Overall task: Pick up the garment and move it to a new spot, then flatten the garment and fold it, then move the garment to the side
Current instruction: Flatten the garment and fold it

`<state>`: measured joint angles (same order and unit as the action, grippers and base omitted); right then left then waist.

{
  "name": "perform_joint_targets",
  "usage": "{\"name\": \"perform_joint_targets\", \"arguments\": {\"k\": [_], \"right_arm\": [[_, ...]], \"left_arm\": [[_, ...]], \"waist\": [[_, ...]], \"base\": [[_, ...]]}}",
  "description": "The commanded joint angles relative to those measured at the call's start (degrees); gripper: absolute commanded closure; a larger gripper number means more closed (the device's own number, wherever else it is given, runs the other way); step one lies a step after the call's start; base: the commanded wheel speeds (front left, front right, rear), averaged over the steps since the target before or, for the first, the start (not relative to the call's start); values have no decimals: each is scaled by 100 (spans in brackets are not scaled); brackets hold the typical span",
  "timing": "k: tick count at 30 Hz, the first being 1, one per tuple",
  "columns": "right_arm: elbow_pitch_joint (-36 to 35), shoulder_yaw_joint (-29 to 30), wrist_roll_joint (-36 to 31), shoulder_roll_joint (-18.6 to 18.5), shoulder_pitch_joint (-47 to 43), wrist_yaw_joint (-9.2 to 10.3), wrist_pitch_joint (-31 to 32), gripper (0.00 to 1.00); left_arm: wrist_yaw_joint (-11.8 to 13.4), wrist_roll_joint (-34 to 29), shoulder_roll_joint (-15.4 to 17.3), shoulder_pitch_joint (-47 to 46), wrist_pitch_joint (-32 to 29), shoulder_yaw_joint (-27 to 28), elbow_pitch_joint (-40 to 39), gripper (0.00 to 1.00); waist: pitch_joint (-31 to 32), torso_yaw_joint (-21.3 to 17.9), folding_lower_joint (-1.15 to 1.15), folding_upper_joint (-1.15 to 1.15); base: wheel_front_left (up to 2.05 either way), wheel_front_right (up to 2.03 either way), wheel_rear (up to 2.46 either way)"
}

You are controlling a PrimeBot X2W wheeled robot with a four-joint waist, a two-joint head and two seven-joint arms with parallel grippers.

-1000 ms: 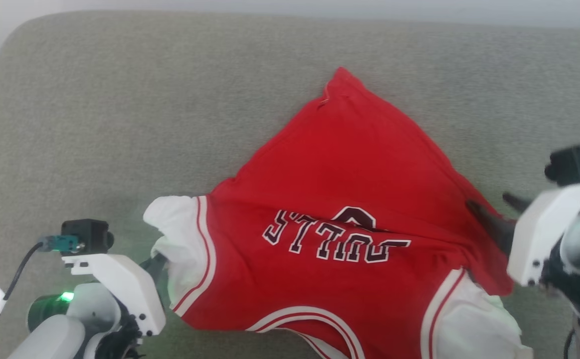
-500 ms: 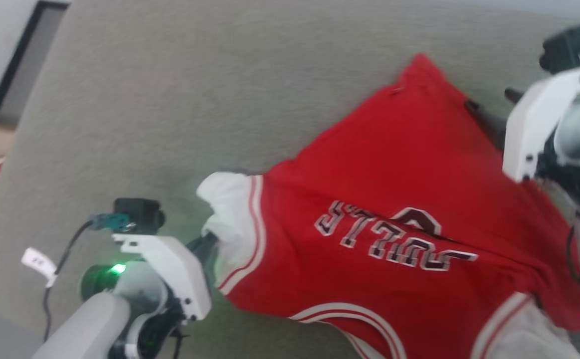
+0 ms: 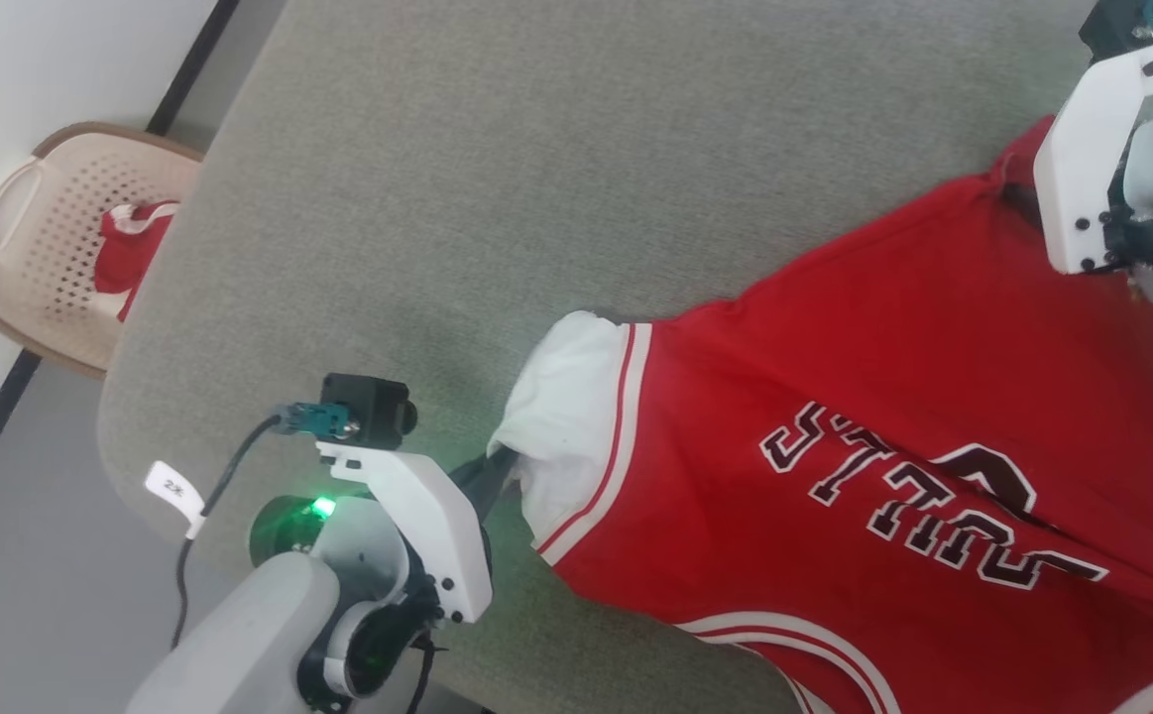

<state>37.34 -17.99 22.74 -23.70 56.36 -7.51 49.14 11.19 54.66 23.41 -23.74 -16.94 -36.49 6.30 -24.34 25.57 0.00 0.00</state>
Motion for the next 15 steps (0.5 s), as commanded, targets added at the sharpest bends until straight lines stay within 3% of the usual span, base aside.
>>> {"name": "perform_joint_targets", "arguments": {"k": [1, 5, 6, 7, 15], "right_arm": [[191, -97, 77, -23, -23, 4, 140, 0], [893, -619, 394, -83, -194, 2, 784, 0], [979, -702, 487, -99, -219, 1, 868, 25], [1049, -740, 542, -137, -184, 1, 865, 100], [916, -884, 859, -176, 299, 7, 221, 100]], "left_arm": [[-42, 38, -39, -74, 46, -10, 44, 100], [-120, 75, -103, -98, 94, -22, 219, 100], [-130, 79, -115, -109, 104, -21, 250, 100], [-143, 84, -121, -119, 118, -12, 282, 100], [-102, 31, 145, -307, 77, 178, 368, 100]], "waist": [[-41, 71, 0, 0], [-46, 104, 0, 0], [-47, 101, 0, 0], [-47, 93, 0, 0], [166, -220, 0, 0]], "base": [[0, 0, 0], [0, 0, 0], [0, 0, 0], [0, 0, 0], [0, 0, 0]]}}
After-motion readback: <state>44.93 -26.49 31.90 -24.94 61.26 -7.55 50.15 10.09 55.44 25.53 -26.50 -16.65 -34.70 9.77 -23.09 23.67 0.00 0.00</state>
